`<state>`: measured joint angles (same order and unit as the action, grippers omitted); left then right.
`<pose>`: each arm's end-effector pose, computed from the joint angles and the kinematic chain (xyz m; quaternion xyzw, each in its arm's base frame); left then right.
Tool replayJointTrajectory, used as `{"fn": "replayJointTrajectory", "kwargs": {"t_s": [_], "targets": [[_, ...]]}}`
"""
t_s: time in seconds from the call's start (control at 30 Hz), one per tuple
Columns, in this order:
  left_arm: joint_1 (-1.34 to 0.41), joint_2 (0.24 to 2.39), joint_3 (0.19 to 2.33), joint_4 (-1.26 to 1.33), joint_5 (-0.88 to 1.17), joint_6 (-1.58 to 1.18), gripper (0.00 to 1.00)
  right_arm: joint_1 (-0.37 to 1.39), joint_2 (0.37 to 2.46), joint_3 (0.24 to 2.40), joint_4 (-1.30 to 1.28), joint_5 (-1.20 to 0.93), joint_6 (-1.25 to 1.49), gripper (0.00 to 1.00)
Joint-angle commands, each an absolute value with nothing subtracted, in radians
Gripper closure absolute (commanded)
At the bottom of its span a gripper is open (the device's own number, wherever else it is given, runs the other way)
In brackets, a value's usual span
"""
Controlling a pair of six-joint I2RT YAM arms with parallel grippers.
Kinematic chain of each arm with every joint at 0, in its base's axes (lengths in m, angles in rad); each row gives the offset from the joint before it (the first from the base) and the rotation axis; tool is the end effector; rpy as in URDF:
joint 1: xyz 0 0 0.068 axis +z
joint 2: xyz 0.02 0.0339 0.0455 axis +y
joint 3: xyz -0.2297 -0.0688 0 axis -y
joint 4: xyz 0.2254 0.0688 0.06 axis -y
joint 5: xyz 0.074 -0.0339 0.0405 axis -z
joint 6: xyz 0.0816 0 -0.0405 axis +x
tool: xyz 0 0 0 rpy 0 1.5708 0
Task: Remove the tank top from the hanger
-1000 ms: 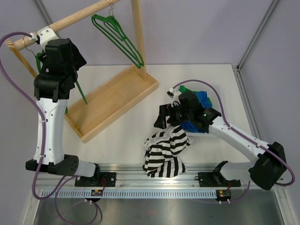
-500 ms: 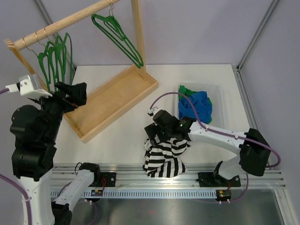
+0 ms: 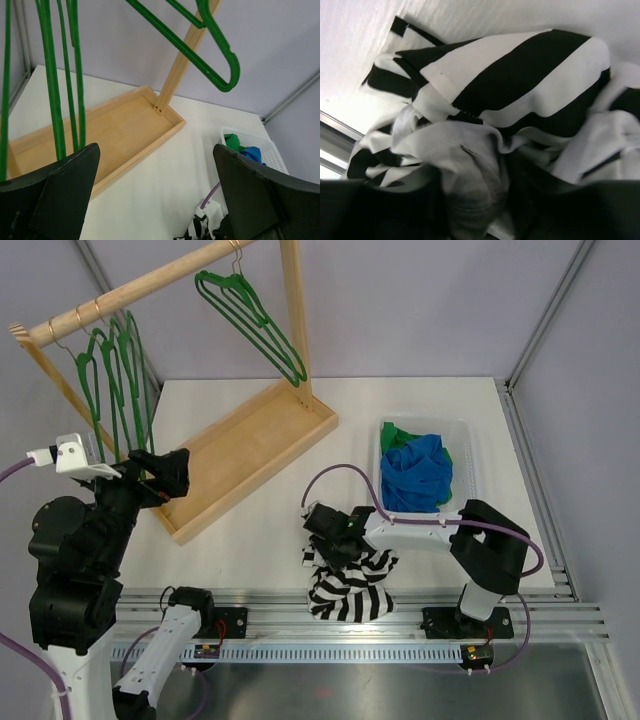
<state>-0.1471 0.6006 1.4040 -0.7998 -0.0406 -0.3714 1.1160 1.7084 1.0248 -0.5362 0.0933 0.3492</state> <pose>0.0987 -0.0113 0.4478 -0.0933 0.6996 -0.1677 0.6882 0.1463 0.2819 0.0994 -0.3604 0.9152 0.0825 0.1604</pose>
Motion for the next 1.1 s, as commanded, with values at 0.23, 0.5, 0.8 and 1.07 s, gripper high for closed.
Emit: {"fn": "replayJointTrajectory", "kwargs": {"t_s": [0.23, 0.5, 0.8, 1.07], "targets": [[-0.144, 0.476, 1.194, -0.752, 0.02, -0.284, 0.01, 1.14, 1.617, 1.189, -0.587, 0.182, 0.341, 1.0], [-0.144, 0.391, 1.028, -0.695, 0.276, -0.291, 0.01, 1.05, 1.479, 1.529, -0.804, 0.486, 0.287, 1.0], [-0.144, 0.314, 0.864, -0.586, 0.382, -0.322, 0.01, 0.735, 1.454, 1.727, -0.871, 0.612, 0.166, 1.0], [-0.155, 0.311, 0.802, -0.561, 0.339, -0.327, 0.01, 0.439, 1.483, 1.637, -0.756, 0.539, 0.143, 1.0]]}}
